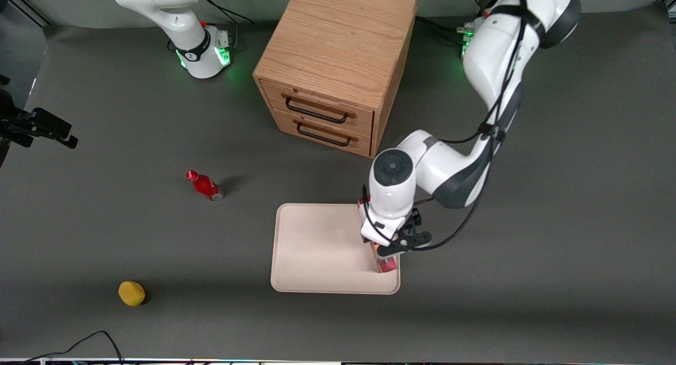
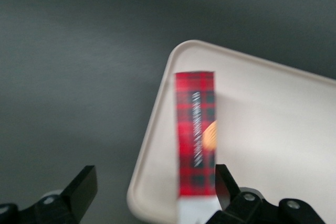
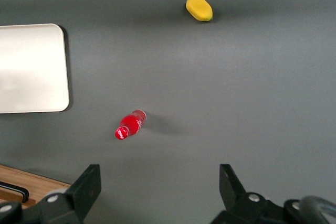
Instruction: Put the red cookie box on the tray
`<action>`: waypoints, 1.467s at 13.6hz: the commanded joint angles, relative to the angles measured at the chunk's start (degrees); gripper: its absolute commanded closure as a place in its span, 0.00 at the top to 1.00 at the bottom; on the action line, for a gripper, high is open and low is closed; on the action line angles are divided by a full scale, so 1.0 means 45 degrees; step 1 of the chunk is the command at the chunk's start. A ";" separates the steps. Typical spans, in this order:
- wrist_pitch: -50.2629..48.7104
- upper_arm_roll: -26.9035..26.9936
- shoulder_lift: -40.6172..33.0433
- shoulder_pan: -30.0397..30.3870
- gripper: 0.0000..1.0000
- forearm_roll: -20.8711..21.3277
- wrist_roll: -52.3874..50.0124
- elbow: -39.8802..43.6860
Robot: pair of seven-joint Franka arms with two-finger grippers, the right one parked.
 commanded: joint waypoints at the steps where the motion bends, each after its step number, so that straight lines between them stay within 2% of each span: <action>1: -0.0956 -0.0183 -0.2131 0.0838 1.00 -0.1051 0.1772 -0.1574; 5: -0.2904 -0.0164 -0.4124 0.1991 1.00 -0.2008 0.4407 -0.2282; 9: -0.3535 -0.0163 -0.6973 0.4427 1.00 -0.3297 0.7978 -0.4287; 11: -0.3633 -0.0105 -0.8205 0.5873 1.00 -0.3476 0.9719 -0.5324; 16: -0.4239 -0.0046 -0.9070 0.9233 1.00 -0.3496 1.3603 -0.5915; 17: -0.4258 0.0031 -0.9090 0.9530 1.00 -0.3535 1.4485 -0.5915; 19: -0.4414 0.0963 -0.9401 0.9204 1.00 -0.3807 1.4844 -0.6011; 20: -0.4434 0.1008 -0.9480 0.9201 1.00 -0.4041 1.4942 -0.6186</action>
